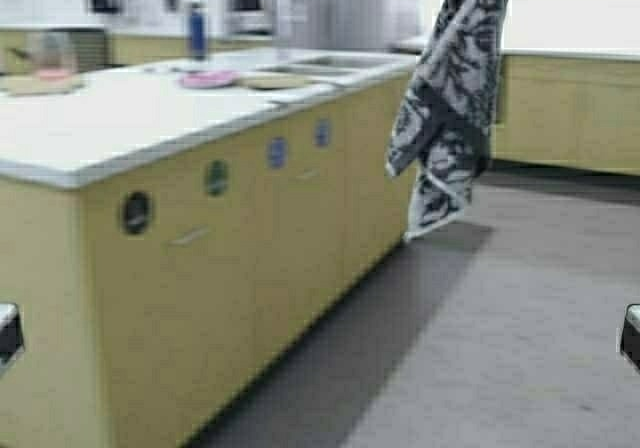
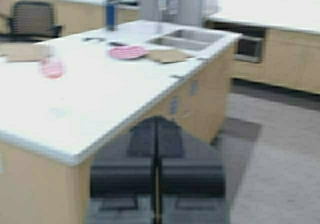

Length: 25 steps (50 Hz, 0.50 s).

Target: Get the cloth and wipe up the spill under the wine glass

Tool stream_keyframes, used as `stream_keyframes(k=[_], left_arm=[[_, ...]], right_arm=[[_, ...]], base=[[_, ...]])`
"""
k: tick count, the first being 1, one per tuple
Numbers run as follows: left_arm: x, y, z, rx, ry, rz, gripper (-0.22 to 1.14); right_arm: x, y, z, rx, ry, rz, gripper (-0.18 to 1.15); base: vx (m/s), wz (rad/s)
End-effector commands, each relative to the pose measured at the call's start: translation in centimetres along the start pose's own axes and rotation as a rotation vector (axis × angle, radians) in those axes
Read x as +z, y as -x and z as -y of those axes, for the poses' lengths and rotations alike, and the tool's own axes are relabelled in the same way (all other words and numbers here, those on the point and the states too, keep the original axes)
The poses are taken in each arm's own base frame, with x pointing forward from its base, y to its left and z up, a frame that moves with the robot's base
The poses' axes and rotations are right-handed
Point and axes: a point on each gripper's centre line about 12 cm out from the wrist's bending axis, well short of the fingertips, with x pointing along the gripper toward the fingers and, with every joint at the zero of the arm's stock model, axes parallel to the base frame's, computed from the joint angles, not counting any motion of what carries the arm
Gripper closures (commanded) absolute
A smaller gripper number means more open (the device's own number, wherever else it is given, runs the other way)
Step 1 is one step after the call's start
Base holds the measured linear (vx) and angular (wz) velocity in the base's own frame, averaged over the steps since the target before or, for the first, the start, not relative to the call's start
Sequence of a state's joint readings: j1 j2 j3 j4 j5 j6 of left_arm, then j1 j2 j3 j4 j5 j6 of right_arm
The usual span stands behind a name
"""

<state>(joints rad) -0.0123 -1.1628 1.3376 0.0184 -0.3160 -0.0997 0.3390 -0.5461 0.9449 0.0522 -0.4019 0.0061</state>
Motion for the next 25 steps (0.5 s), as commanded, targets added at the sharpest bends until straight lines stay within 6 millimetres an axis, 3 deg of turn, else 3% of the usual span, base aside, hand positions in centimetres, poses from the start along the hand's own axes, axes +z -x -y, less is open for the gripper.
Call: stream_keyframes(k=[1,25], left_arm=[[0.5,-0.6,0.0,0.0,-0.002,0.0,0.89],[0.5,-1.7,0.0,-0.001,-0.003,0.014,0.89]], right_arm=[[1.5,0.0,-0.1,0.003,-0.004,0.054,0.91],[1.6,-0.1,0.0,0.0,0.007,0.06,0.91]], base=[[0.02,0.54],[0.04,0.45]])
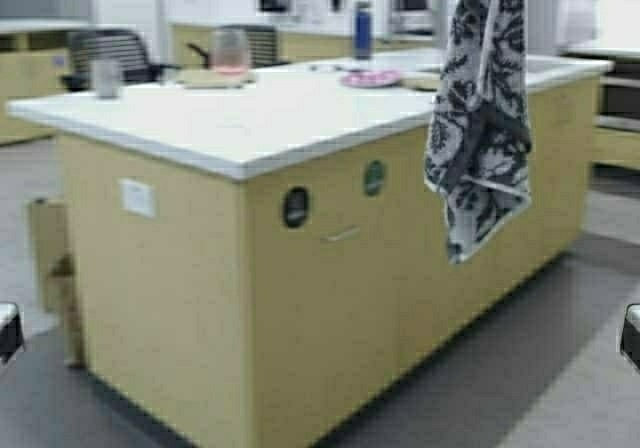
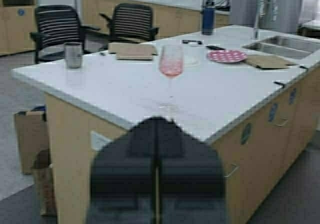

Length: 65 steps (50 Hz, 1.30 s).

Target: Get the cloth and wipe up the spill under the wine glass

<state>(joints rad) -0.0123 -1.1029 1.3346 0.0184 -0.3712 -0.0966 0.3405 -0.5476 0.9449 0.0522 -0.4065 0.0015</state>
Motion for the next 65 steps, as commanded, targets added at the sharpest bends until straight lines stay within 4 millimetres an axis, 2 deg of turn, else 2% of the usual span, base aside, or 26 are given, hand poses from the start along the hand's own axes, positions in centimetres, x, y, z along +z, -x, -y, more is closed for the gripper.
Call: stream_keyframes(k=[1,36,65], left_arm=[[0.9,-1.1,0.1,-0.001,0.002,0.015,0.89],[0.7,-3.1,0.3,-0.019,0.007,-0.005,0.89],[1.1,-3.1,1.3,-0.106,-0.013,0.032,0.89]], right_arm=[[1.5,-0.1,0.1,-0.004,0.003,0.054,0.91],[0.9,0.2,0.2,-0.006,-0.005,0.039,0.91],[0.6,0.1,-0.5,0.017,-0.01,0.031,0.91]], base=[[0.06,0.39],[0.08,0.26],[0.18,0.08]])
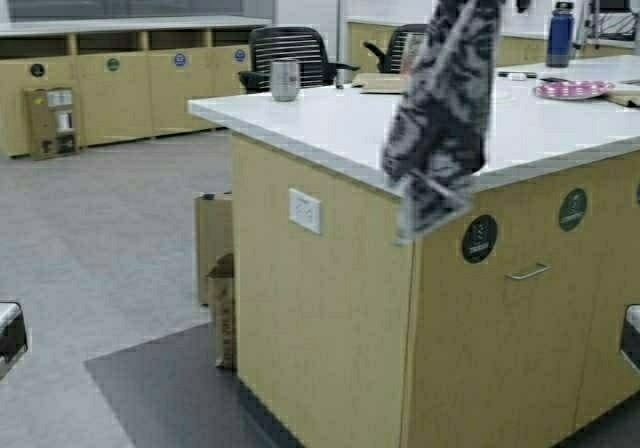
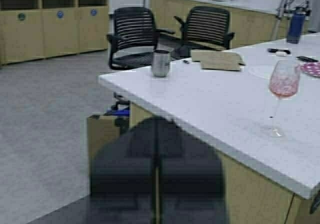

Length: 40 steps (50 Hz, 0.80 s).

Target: Get the cloth and wipe up the spill under the wine glass

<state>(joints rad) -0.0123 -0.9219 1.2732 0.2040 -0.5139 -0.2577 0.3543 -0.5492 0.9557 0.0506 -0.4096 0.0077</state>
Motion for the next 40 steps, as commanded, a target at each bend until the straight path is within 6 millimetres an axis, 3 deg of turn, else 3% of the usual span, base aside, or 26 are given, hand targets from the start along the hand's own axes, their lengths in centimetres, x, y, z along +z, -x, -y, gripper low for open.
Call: stream_keyframes(k=[1,21,27,31,40], left_arm=[[0.8,-0.4,0.2,-0.014,-0.013,0.023,0.89],[0.8,-1.0,0.1,-0.014,-0.008,0.014,0.89],[2.3,-3.3,0.4,-0.038,0.004,0.036,0.89],[2.7,-5.2,1.7,-0.096,0.014,0.034,0.89],[0.2,-8.5,5.3,-0.231,0.05,-0.029,0.89]], right_arm=[[1.1,-0.1,-0.1,0.002,-0.003,0.04,0.91],[1.7,-0.2,-0.1,0.004,0.004,0.055,0.91],[1.5,-0.3,-0.1,0.003,0.005,0.05,0.91],[1.4,-0.3,-0.1,0.003,0.005,0.046,0.91],[1.1,-0.2,-0.1,0.003,0.001,0.04,0.91]], base=[[0.22,-0.2],[0.22,-0.22],[0.23,-0.18],[0.21,-0.16],[0.17,-0.12]])
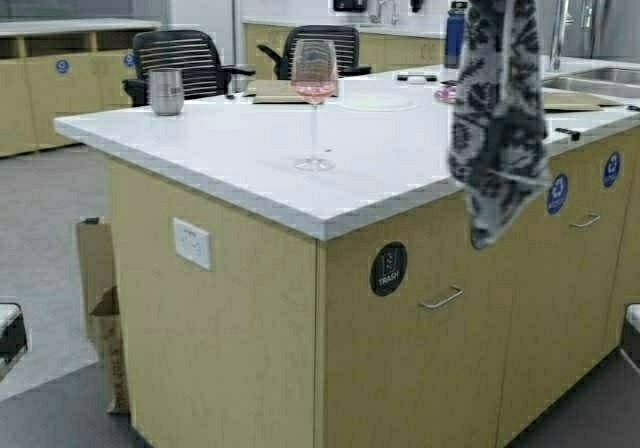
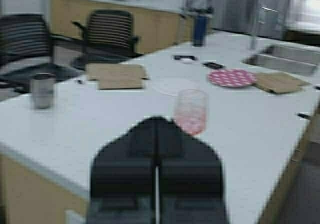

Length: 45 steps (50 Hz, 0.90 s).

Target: Get the cloth and wipe up the spill under the wine glass

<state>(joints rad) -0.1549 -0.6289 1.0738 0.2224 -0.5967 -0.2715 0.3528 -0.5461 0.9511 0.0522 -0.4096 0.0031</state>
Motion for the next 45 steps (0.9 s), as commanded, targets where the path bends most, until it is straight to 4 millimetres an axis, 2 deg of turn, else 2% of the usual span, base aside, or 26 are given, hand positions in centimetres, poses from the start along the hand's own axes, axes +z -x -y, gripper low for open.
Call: stream_keyframes(k=[1,14,26,38,45], left_arm=[[-1.2,-2.5,1.6,-0.071,0.025,-0.01,0.89],[-7.6,-3.8,1.4,-0.051,0.059,-0.098,0.89],[-11.8,-4.6,1.4,-0.062,0.03,-0.153,0.89],[-16.8,-5.6,1.2,-0.071,0.037,-0.216,0.88],[-19.6,-6.2,1.6,-0.105,0.044,-0.204,0.88]], right_arm=[[1.1,-0.1,-0.1,0.005,-0.002,0.04,0.91],[2.0,-0.2,-0.2,0.006,-0.004,0.063,0.91],[2.0,-0.3,-0.2,0.006,-0.004,0.064,0.91],[0.9,0.0,-0.1,0.005,-0.004,0.035,0.91],[0.6,-0.6,-0.1,0.004,0.0,0.02,0.91]], base=[[0.16,-0.09],[0.15,-0.08],[0.16,0.0],[0.2,0.08],[0.18,0.07]])
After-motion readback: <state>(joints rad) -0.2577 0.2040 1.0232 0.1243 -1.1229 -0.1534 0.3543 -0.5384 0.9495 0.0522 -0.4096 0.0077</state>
